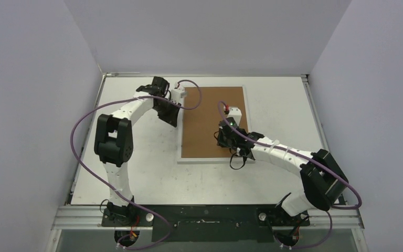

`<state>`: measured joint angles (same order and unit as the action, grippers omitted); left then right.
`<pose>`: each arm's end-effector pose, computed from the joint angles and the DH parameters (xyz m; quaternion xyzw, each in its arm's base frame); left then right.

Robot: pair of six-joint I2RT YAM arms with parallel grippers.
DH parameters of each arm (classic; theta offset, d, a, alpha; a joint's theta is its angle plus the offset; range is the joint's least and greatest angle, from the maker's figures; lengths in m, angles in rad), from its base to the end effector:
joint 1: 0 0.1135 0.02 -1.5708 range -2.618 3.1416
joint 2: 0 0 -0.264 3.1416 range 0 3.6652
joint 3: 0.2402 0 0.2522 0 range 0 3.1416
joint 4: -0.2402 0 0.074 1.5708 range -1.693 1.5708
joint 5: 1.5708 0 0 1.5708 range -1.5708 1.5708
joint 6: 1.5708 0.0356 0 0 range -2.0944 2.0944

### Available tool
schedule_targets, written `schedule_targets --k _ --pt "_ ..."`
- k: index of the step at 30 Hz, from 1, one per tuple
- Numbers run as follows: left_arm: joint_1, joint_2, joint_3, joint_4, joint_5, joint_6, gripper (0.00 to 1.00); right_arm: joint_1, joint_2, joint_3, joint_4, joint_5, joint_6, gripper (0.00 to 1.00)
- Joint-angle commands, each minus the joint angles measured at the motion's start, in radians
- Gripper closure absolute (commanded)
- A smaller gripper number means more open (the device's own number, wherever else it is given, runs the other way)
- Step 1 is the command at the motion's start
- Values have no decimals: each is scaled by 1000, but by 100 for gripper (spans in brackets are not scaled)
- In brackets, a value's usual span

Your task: Put the photo into the frame

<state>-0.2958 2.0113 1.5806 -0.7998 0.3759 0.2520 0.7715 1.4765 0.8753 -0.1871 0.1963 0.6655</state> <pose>0.3941 -0.1338 0.2036 0.2924 0.9236 -0.1878 0.1623 0.2255 0.2097 0.2100 -0.0114 0.9207 0.1816 0.3453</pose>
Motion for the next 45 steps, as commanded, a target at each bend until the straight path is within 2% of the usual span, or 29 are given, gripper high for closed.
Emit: schedule_targets --k 1,7,12,23,28,29,31,35,45 --pt "-18 -63 78 -88 109 20 82 -68 -15 39 -70 -3 -44 84" --pt "-119 -63 24 -44 127 5 82 -95 113 47 -92 -31 -57 89" --pt "-167 -42 -40 6 91 12 82 -97 152 46 -94 -40 -60 91" --pt "-184 1 -131 94 -34 53 82 -203 34 99 -133 -108 -80 86" --pt "-205 7 -166 140 -104 63 83 -247 38 102 -159 -90 -92 85" --pt "-207 6 -168 143 -113 64 83 -259 40 102 -162 -81 -98 83" --pt "-208 7 -169 144 -127 65 83 -295 44 106 -161 -76 -104 69" --pt "-208 7 -168 143 -161 70 83 -390 56 104 -108 -174 -108 53" --pt "-207 11 -166 145 -173 71 83 -497 91 85 -39 -346 -90 50"
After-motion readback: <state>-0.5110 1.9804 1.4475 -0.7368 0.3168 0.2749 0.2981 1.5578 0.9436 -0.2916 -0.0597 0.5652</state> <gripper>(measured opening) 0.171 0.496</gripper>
